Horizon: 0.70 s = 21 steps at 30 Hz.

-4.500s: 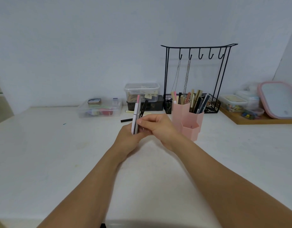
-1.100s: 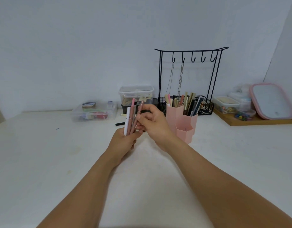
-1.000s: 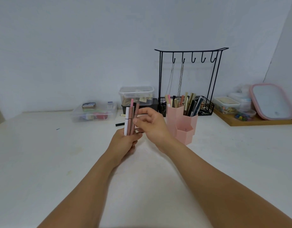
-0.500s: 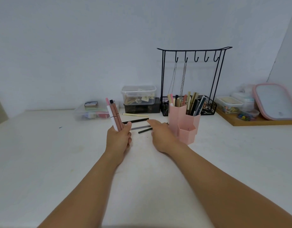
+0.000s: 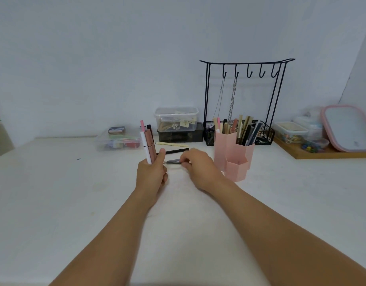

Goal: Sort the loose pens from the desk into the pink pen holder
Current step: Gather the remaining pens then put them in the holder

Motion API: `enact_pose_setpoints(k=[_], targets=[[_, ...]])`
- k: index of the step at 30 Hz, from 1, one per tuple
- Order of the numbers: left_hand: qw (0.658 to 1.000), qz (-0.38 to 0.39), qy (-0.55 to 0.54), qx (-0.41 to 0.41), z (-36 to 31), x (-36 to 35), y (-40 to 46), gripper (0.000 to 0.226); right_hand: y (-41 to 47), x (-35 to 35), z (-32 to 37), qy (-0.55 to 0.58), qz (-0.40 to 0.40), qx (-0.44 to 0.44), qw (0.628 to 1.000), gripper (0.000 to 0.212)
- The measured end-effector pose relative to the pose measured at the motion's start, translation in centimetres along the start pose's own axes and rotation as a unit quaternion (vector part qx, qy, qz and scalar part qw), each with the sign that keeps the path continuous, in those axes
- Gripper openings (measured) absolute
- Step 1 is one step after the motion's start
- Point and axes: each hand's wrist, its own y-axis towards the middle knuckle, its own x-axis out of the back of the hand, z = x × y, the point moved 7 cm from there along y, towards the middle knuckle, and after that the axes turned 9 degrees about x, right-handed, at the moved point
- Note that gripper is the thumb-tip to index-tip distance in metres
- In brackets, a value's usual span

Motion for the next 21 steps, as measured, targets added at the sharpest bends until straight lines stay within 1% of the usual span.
enact_pose_setpoints(k=[2, 3, 5, 7, 8, 10, 12, 14, 17, 21], targets=[[1.000, 0.003, 0.003, 0.000, -0.1, -0.1, -0.2, 0.041, 0.0, 1.9, 0.6, 0.108, -0.117, 0.015, 0.987, 0.010], [1.000, 0.008, 0.007, -0.003, -0.1, -0.2, -0.4, 0.043, 0.1, 2.7, 0.8, 0.158, -0.159, 0.016, 0.974, 0.009], [0.999, 0.025, 0.025, -0.018, -0.4, -0.5, -0.7, 0.048, 0.1, 3.7, 1.0, 0.279, -0.207, -0.012, 0.938, 0.006], [0.997, 0.051, 0.047, -0.040, -0.7, -0.9, -1.0, 0.048, 0.0, 3.7, 1.0, 0.389, -0.212, -0.047, 0.895, 0.010], [0.995, 0.066, 0.063, -0.051, -0.8, -1.1, -1.1, 0.048, -0.1, 3.5, 1.1, 0.427, -0.207, -0.056, 0.878, 0.011], [0.989, 0.102, 0.083, -0.065, -0.9, -1.5, -1.4, 0.046, -0.2, 2.9, 1.2, 0.481, -0.195, -0.064, 0.852, 0.010], [0.985, 0.128, 0.089, -0.071, -0.9, -1.8, -1.7, 0.042, -0.2, 2.3, 1.2, 0.514, -0.183, -0.074, 0.835, 0.008], [0.983, 0.137, 0.100, -0.076, -0.9, -2.0, -1.8, 0.036, -0.2, 1.7, 1.3, 0.529, -0.172, -0.083, 0.827, 0.004], [0.982, 0.138, 0.103, -0.073, -0.7, -2.1, -1.6, 0.025, -0.3, 1.0, 1.7, 0.524, -0.157, -0.082, 0.833, 0.004], [0.986, 0.139, 0.087, -0.035, -0.2, -2.2, -1.2, 0.033, -0.3, 1.5, 1.6, 0.491, -0.156, -0.072, 0.854, 0.007]])
